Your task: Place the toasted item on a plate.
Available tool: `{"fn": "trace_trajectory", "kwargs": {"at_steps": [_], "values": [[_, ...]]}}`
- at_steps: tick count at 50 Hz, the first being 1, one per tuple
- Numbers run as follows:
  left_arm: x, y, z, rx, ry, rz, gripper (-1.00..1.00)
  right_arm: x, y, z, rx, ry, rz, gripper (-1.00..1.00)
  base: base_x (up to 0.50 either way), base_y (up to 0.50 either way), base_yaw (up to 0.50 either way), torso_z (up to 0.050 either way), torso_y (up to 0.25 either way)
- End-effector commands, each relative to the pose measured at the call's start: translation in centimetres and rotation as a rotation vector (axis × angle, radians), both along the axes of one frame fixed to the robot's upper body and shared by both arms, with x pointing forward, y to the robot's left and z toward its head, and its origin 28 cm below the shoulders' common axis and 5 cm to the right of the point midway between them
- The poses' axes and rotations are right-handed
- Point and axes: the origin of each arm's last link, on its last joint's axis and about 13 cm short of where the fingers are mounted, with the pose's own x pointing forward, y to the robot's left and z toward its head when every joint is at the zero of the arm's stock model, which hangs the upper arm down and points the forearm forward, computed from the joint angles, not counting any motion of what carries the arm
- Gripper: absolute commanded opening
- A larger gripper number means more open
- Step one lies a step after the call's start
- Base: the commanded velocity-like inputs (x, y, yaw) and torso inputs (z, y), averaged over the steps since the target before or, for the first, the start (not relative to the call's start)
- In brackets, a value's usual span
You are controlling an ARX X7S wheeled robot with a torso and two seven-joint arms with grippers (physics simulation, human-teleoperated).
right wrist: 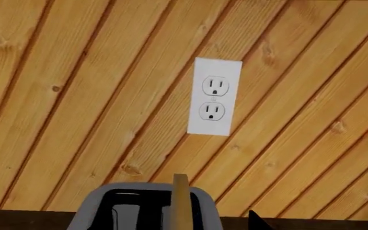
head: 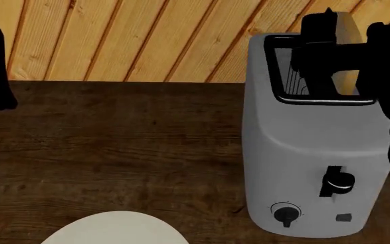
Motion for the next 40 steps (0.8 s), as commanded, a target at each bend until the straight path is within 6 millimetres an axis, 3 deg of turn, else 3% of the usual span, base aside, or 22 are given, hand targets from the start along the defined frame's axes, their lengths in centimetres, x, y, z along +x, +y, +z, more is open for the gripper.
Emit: {"fn": "trace_trajectory", "kwargs": {"at_steps": [1,40], "values": [[0.1,-0.1,-0.1,0.002,0.002,-0.002,1.00,1.0,-1.0,0.8,0.044,0.089,-0.013,1.00,0.00,0.00,0.00,0.000,0.000],[0.1,-0.1,-0.4,0.008,0.011,-0.003,1.00,5.2,-0.6,-1.7,0.075,0.219,-0.018,1.00,0.00,0.00,0.00,0.000,0.000]]}}
